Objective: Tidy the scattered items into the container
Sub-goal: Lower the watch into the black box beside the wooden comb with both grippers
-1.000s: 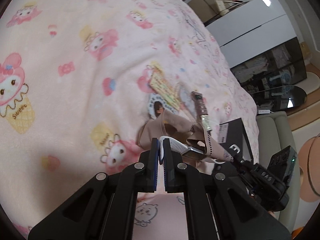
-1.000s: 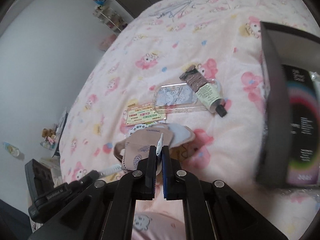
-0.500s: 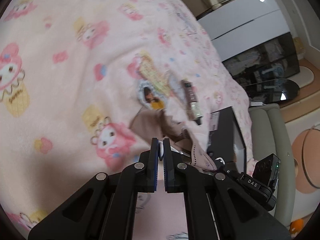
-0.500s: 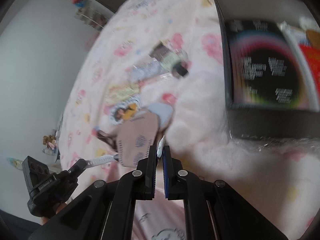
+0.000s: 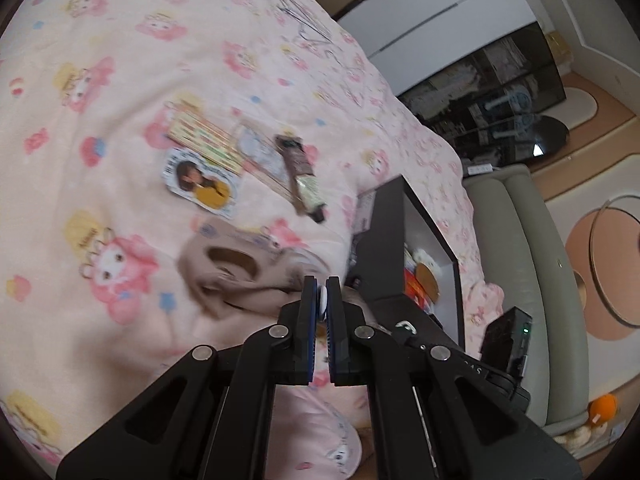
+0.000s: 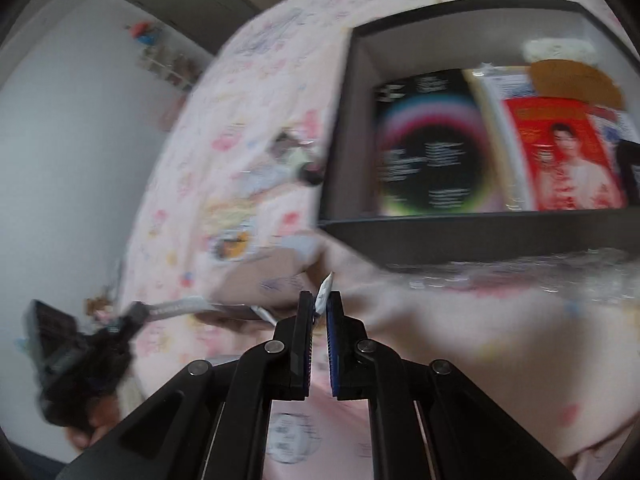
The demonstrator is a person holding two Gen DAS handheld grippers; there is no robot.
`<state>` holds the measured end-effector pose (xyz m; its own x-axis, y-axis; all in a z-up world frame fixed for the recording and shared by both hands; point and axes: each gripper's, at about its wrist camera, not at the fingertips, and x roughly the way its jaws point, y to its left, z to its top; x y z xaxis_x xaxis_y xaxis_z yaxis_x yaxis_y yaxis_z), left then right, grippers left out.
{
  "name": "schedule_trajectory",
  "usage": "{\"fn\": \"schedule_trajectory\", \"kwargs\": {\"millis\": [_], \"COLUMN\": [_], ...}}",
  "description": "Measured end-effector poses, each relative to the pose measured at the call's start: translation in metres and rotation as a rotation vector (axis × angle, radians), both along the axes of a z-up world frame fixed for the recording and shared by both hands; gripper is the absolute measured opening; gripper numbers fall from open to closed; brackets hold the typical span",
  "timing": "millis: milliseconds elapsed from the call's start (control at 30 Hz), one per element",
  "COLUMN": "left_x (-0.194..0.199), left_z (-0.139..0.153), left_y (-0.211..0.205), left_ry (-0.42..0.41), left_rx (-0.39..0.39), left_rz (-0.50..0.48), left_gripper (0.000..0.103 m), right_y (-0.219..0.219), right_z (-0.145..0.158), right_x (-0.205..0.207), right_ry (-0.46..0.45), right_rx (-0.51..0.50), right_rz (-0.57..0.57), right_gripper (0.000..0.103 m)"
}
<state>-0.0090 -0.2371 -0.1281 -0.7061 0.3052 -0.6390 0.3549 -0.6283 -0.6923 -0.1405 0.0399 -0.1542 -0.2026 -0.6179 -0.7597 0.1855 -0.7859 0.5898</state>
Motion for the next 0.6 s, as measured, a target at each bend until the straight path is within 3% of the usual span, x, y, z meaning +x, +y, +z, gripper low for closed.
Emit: {"fn": "schedule_trajectory", "kwargs": {"millis": [133,267,433,600], "left_x": [-0.008,-0.023,-0.068,-0.133], "left_z": [0.005,0.024,0.051,0.051], "left_y": [0.023,0.047,0.078,0.127], "left_ry": [0.001,0.034,0.08,0.057], "left_rx": [-0.001,-0.013,-0.034,-0.07], "left_rz": [-0.042,-0.115,-0.202,-0.307], "left_gripper": [0.002,0.002,0.002,0.002], "right_y": [0.02,0.041,0.085,0.132], "right_z": [0.005,0.042,0.092,0.091], "right_x": [0.006,0.011,-0.012,-0.057], "right_ry": [0.05,0.128,0.267,0.254], "right_rx": [-0.025,-0.058,-0.001,0.103], "right_rz": [-0.032,-0.015,-0.052,-0.099], "right_gripper": [0.004,0.004,0.004,0.005]}}
